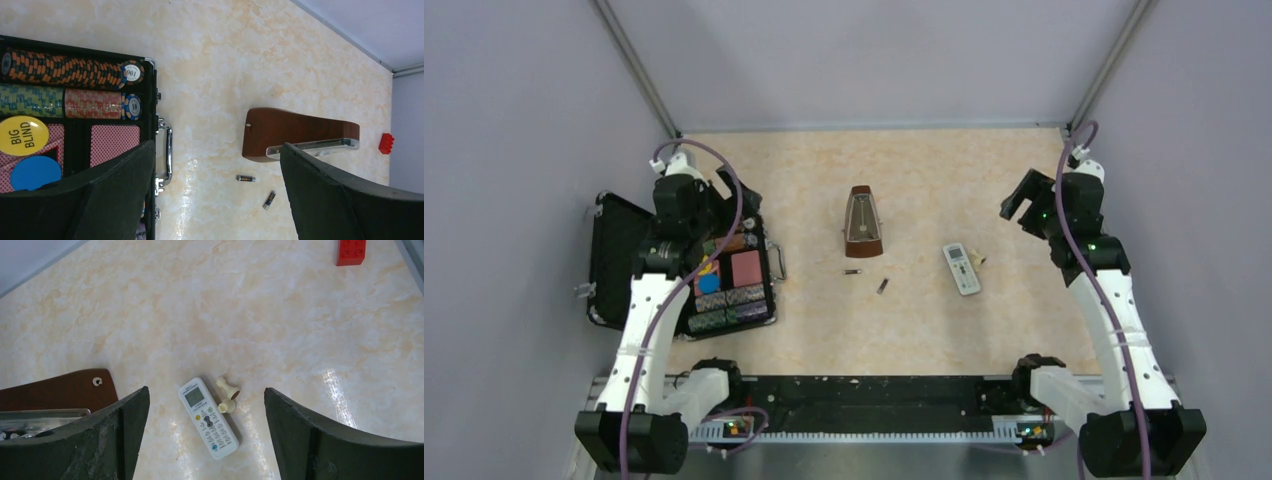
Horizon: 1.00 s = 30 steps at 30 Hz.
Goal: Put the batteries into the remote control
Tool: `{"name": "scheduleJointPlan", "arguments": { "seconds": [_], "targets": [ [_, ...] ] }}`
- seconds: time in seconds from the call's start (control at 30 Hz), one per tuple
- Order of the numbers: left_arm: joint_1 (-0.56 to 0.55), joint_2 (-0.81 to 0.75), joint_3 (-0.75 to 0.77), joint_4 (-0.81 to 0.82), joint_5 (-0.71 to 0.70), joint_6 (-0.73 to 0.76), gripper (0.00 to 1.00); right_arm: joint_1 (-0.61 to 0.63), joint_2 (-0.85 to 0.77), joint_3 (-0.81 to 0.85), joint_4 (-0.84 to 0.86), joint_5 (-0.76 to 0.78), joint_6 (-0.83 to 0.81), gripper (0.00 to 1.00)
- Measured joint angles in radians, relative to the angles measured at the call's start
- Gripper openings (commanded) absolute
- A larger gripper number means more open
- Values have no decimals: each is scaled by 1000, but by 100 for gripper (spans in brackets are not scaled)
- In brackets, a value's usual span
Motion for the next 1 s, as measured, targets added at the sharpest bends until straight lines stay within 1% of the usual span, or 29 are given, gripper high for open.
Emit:
{"name": "scheduleJointPlan", "arguments": {
  "seconds": [0.13,0.27,0.4,0.6,0.67,0.8,1.0],
  "targets": [
    [1,1,-16,21,33,-37,99,0,21,0,-31,-15,-21,92],
    [4,13,-74,64,100,-85,99,0,30,0,-60,-60,-50,94],
    [9,40,-135,91,148,-111,99,0,24,-23,-67,-121,-74,94],
    [11,29,-178,115,190,-93,99,13,22,-90,-97,-149,-72,92],
    [11,19,-178,121,205,-81,99,40,29,-107,-99,-140,-64,91],
    [11,-6,-180,146,267,-54,99,137,79,-136,-92,-100,-37,89],
    [11,-49,-237,218,325,-42,99,257,161,-208,-58,-24,10,94]
  ]
}}
